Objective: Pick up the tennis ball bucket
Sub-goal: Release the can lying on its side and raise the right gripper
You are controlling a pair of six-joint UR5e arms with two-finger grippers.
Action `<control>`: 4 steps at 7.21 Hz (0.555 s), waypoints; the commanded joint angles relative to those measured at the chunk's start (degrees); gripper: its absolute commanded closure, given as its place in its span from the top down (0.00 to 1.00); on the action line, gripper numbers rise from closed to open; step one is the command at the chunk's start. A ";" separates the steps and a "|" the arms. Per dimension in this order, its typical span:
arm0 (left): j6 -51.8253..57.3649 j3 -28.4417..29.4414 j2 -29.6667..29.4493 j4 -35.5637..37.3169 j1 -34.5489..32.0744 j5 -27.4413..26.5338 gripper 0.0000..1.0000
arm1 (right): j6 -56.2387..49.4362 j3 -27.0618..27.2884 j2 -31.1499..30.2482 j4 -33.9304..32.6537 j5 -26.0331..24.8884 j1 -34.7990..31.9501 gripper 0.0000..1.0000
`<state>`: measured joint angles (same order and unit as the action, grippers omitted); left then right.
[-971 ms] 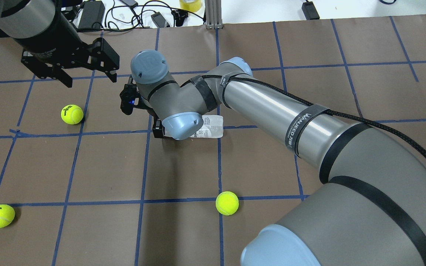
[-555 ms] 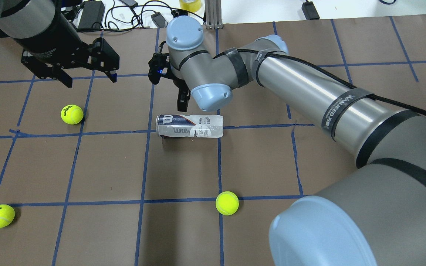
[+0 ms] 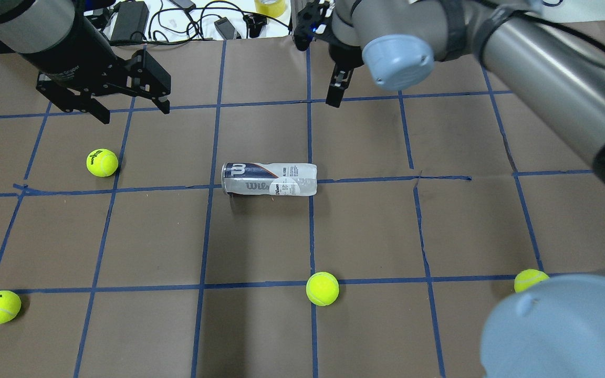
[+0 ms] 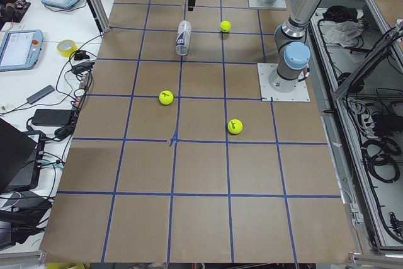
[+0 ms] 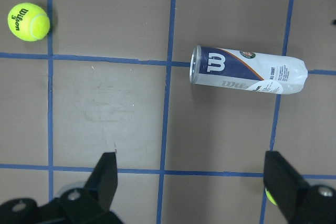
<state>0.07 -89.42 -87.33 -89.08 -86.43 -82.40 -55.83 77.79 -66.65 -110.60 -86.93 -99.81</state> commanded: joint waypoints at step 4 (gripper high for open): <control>18.88 -5.50 -15.20 2.69 3.72 11.63 1.00 | 14.72 0.00 -16.11 18.71 0.53 10.16 1.00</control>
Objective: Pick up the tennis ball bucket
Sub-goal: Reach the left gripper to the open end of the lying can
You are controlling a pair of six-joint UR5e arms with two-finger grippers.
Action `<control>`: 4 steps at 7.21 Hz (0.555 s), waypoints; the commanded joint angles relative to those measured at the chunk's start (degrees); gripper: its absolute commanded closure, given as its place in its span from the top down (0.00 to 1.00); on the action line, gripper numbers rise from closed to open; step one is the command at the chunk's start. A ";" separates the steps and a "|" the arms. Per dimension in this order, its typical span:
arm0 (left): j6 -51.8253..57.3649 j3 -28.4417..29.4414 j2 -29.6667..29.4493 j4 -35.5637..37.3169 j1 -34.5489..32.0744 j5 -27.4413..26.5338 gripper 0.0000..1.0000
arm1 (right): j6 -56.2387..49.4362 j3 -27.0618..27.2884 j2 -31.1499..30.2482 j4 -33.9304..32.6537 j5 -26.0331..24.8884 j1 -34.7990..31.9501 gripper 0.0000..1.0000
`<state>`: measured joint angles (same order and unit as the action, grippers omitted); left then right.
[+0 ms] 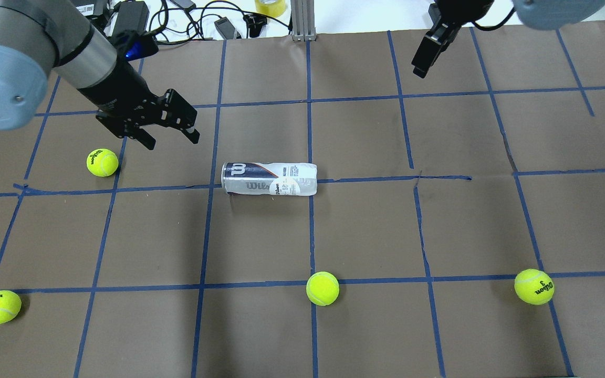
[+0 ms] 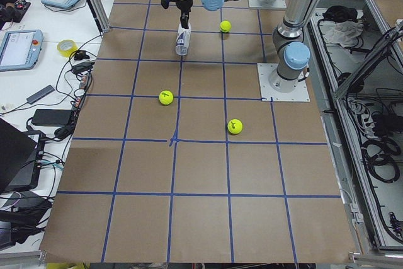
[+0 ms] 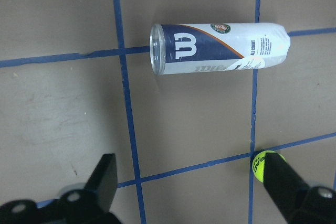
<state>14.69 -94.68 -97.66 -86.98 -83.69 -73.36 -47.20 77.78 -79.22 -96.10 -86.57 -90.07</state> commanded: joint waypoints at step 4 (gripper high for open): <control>15.71 -0.33 -15.96 0.67 4.15 14.80 1.00 | 28.79 0.70 -7.52 10.29 -0.17 0.25 1.00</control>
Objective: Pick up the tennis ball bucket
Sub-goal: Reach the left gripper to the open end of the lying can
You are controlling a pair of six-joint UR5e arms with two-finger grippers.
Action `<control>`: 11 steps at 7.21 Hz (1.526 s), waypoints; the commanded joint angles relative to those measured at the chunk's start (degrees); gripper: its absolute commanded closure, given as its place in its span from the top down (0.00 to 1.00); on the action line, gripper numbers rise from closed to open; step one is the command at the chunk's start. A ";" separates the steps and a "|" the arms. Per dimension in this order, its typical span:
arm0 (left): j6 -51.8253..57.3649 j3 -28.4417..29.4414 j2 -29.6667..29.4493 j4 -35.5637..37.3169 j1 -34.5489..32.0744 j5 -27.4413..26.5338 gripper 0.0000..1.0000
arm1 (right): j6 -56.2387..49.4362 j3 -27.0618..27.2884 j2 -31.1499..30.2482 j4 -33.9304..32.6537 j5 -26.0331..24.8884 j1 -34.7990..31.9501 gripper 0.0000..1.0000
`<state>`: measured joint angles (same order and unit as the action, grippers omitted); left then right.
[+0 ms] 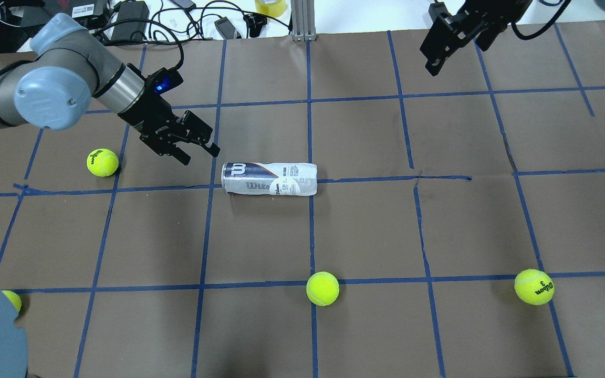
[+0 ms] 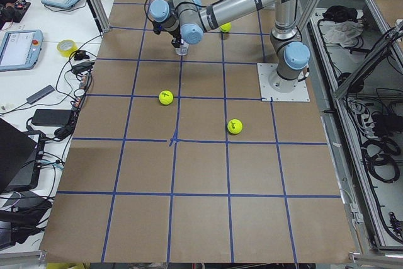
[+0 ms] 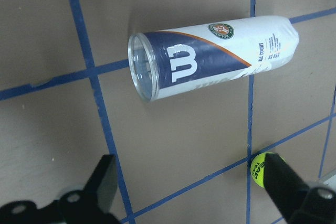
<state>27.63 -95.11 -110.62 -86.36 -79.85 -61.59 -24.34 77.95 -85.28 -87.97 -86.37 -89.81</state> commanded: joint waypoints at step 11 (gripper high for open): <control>3.68 -5.00 -7.69 2.86 0.14 23.44 0.00 | 25.49 4.14 -4.72 2.11 -7.06 0.42 1.00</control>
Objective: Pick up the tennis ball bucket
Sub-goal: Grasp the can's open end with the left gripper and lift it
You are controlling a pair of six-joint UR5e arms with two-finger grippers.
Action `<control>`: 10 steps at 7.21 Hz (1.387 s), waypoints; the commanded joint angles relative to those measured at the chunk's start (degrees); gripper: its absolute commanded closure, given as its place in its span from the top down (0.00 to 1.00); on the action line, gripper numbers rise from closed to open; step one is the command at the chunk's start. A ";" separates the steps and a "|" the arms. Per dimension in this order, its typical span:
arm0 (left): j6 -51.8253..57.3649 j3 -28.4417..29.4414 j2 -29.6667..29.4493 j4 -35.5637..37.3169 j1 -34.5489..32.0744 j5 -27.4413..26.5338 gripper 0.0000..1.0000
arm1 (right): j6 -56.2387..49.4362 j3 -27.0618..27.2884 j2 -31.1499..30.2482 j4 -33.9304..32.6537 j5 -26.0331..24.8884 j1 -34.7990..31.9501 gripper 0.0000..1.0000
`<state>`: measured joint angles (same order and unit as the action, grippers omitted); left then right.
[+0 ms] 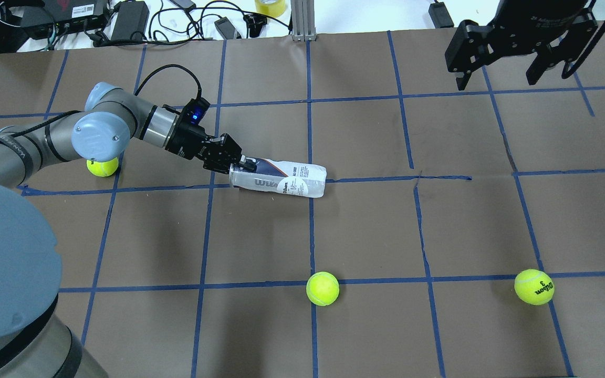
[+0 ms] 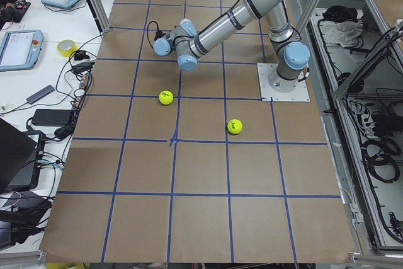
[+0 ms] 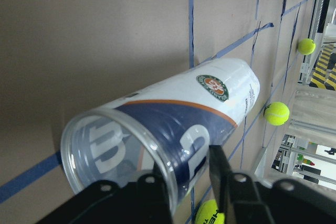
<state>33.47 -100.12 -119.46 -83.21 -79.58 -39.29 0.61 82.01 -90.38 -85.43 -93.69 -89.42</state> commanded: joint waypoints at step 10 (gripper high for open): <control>-38.13 20.12 12.51 4.54 -19.25 -39.79 0.00 | 0.00 1.48 0.82 -2.37 0.97 -0.05 1.00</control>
<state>-3.89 -82.46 -105.86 -79.75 -94.33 -67.03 0.56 83.44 -89.53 -87.77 -92.79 -89.51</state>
